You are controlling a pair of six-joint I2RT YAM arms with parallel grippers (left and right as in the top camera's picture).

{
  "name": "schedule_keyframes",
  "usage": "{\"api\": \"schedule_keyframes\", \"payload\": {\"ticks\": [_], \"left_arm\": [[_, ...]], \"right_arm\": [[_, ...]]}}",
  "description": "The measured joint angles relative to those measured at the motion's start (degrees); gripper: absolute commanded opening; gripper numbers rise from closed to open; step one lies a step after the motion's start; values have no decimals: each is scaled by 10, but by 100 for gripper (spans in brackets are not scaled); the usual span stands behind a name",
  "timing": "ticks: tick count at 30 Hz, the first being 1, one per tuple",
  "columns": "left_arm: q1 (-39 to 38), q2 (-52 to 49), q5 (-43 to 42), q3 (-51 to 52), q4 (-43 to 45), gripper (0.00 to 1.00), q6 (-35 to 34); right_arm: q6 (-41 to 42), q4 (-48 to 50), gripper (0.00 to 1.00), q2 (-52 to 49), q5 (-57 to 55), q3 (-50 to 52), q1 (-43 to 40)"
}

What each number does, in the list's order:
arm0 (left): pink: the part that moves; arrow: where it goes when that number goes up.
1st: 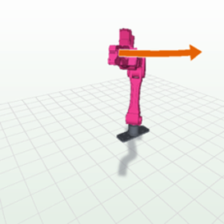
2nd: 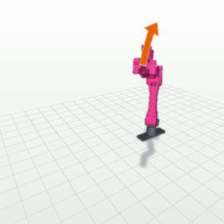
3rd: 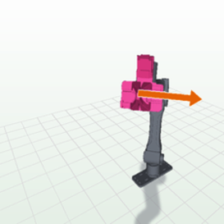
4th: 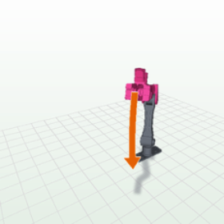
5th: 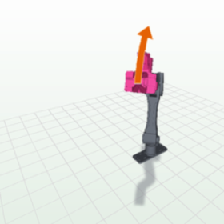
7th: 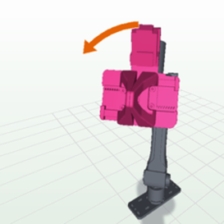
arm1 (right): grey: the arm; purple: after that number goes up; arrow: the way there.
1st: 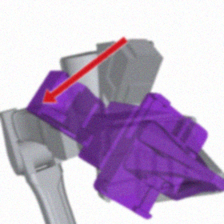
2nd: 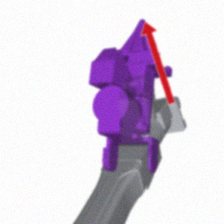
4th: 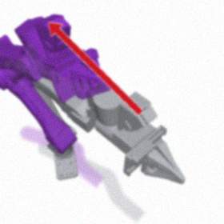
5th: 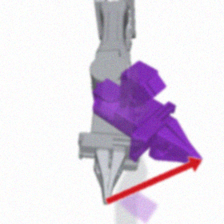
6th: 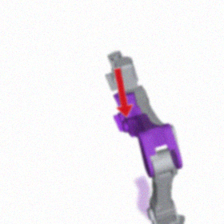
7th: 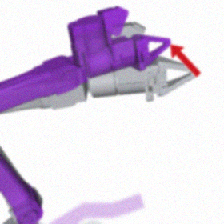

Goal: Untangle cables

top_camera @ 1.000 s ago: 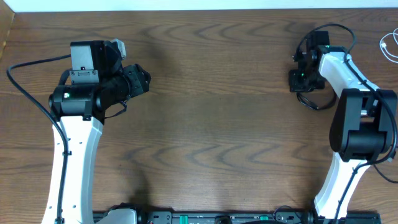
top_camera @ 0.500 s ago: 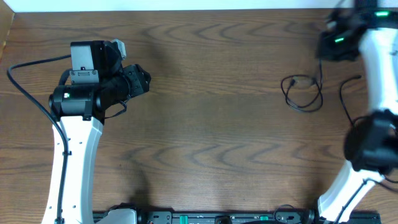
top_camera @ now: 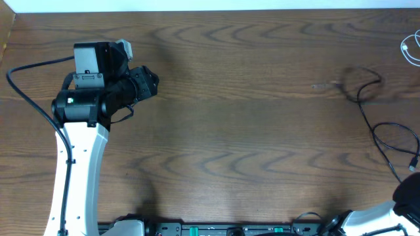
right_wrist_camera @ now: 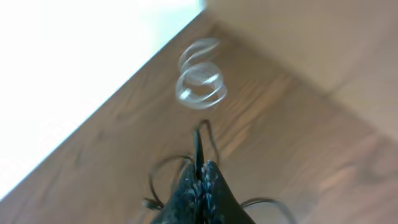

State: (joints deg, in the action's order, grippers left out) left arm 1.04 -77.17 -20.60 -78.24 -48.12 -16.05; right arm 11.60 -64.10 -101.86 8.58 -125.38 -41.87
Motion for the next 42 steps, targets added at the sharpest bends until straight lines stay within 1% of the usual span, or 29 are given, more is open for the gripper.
{"api": "schedule_keyframes", "payload": {"ticks": [3,7,10,11,12,13,14,16,17,18,20,25,28,29,30,31,35,39,40,41,42], "left_arm": [[0,0,0,0,1,48,0],[0,0,0,0,1,48,0],[0,0,0,0,1,48,-2],[0,0,0,0,2,48,-4],[0,0,0,0,2,48,-4],[0,0,0,0,2,48,-4],[0,0,0,0,1,48,-4],[0,0,0,0,2,48,-5],[0,0,0,0,2,48,-5],[0,0,0,0,2,48,-5],[0,0,0,0,2,48,-4],[0,0,0,0,2,48,-4],[0,0,0,0,2,49,-5],[0,0,0,0,2,62,-4],[0,0,0,1,2,85,-2],[0,0,0,1,1,96,-2],[0,0,0,1,-3,96,-8],[0,0,0,2,-5,97,-8],[0,0,0,2,-5,97,-8],[0,0,0,2,-5,97,-8],[0,0,0,2,-5,97,-8]], "right_arm": [[19,0,1,9,-49,-18,-26],[43,-17,1,10,-137,-21,-32],[51,-27,1,3,-167,-21,-30],[53,-29,3,0,-170,-21,-30],[54,-31,9,-5,-171,-21,-27],[56,-34,20,-10,-168,-21,-23],[57,-39,29,-15,-164,-21,-20],[55,-53,56,-28,-152,-21,-4],[53,-59,67,-34,-147,-21,4],[52,-68,73,-41,-144,-21,14],[49,-84,80,-53,-134,-21,34],[42,-111,88,-58,-118,-21,68],[23,-134,89,-57,-90,-21,89],[14,-145,88,-57,-78,-21,99],[4,-156,84,-58,-66,-21,112],[-9,-165,81,-57,-54,-21,125],[-37,-191,81,-54,-27,-21,185],[-49,-206,85,-23,-16,-21,236],[-51,-208,90,-10,-14,-21,248],[-52,-211,99,5,-13,-21,258],[-52,-218,99,26,-12,-21,270]]}}
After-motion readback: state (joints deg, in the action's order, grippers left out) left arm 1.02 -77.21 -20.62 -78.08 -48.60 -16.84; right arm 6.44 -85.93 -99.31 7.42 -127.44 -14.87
